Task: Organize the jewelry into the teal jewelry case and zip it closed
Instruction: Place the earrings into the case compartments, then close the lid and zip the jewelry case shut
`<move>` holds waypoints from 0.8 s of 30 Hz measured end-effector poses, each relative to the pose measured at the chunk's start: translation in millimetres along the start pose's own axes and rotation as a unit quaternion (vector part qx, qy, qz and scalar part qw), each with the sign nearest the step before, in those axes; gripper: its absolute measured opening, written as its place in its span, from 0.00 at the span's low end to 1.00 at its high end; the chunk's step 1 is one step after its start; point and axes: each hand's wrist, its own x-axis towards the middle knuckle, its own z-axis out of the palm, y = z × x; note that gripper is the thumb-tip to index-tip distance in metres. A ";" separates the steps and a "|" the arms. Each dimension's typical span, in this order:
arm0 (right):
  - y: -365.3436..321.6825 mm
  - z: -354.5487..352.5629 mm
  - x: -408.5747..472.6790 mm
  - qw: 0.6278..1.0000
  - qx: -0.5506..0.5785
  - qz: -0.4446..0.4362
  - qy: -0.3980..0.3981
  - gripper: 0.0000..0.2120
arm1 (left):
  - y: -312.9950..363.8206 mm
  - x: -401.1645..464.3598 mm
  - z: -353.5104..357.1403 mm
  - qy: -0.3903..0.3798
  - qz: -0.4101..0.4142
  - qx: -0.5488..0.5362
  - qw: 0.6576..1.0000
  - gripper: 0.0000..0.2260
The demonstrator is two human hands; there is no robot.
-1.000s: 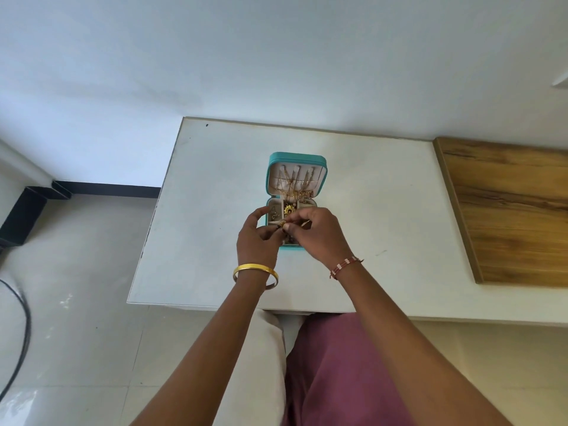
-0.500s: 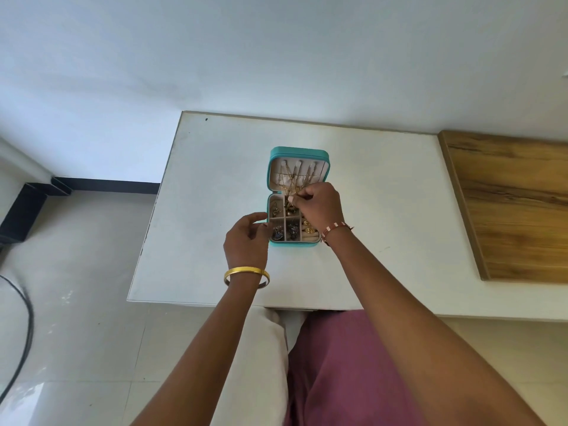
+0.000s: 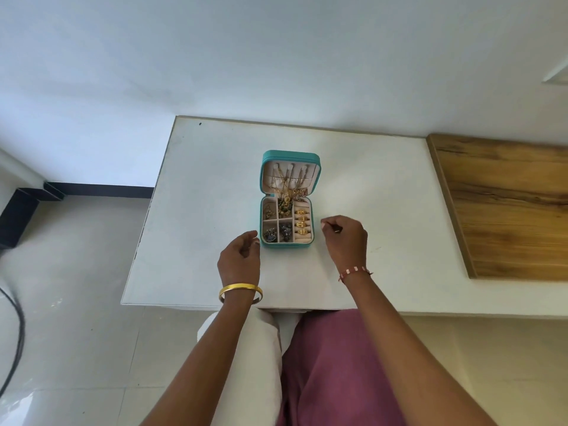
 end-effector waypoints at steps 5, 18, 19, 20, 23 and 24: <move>-0.7 13.6 -9.5 0.999 0.002 0.018 -0.045 0.11 | 0.4 -1.4 5.0 -0.014 -0.009 0.010 1.000 0.12; 17.7 5.8 -20.7 0.997 0.040 0.046 -0.047 0.08 | -7.8 -11.3 8.4 -0.022 0.001 0.010 1.000 0.10; 17.6 4.3 -19.5 0.997 0.035 0.043 -0.046 0.08 | -8.3 -10.4 8.2 -0.024 -0.002 0.004 1.000 0.10; 16.0 2.7 -16.8 0.998 0.031 0.036 -0.038 0.09 | -8.5 -9.5 8.0 -0.027 -0.008 -0.001 1.000 0.10; 3.8 -2.0 0.2 0.999 0.041 0.006 0.004 0.13 | -9.0 -8.6 7.5 -0.032 -0.019 -0.006 0.999 0.10; -2.7 -3.5 7.7 0.999 0.050 -0.005 0.014 0.15 | -9.2 -8.6 7.4 -0.033 -0.019 -0.006 0.999 0.10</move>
